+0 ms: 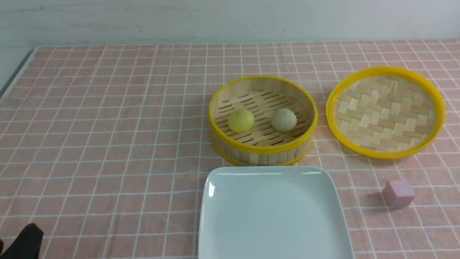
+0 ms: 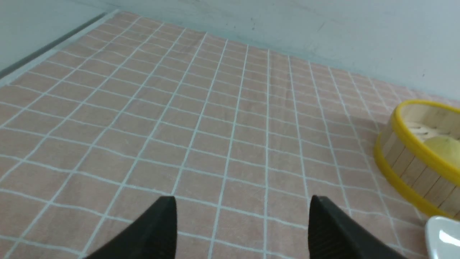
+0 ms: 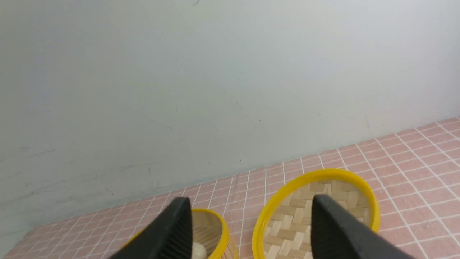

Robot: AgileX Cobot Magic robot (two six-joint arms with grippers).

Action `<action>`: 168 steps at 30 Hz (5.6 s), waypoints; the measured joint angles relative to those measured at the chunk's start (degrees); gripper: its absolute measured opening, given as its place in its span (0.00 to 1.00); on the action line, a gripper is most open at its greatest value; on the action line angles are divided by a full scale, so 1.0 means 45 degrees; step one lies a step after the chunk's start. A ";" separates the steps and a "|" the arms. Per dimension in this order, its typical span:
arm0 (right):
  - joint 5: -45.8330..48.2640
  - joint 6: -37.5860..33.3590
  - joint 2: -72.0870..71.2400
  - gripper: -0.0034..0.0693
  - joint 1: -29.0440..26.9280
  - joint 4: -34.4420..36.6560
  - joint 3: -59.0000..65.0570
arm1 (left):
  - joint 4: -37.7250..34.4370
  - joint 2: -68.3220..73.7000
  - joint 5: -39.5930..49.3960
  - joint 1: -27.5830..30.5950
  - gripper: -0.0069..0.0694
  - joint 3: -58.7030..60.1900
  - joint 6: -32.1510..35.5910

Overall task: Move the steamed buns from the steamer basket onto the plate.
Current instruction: Use the right arm to grab the steamed stuffed bun that is closest to it, then use the right arm to put the steamed stuffed bun into the plate

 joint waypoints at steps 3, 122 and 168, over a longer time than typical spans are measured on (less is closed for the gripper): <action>0.0149 0.0000 0.0000 0.66 0.0000 0.0000 0.0000 | -0.1021 0.0000 -0.0521 0.0000 0.74 0.0000 0.0000; 0.8674 -0.8902 2.9686 0.64 0.4854 -0.0117 -2.0623 | -0.8915 0.4606 0.4069 0.0000 0.74 -0.6936 0.9965; 0.9323 -0.7648 2.2538 0.08 0.4854 0.0749 -2.0493 | -0.8915 0.4606 0.4121 0.0000 0.74 -0.6936 1.0341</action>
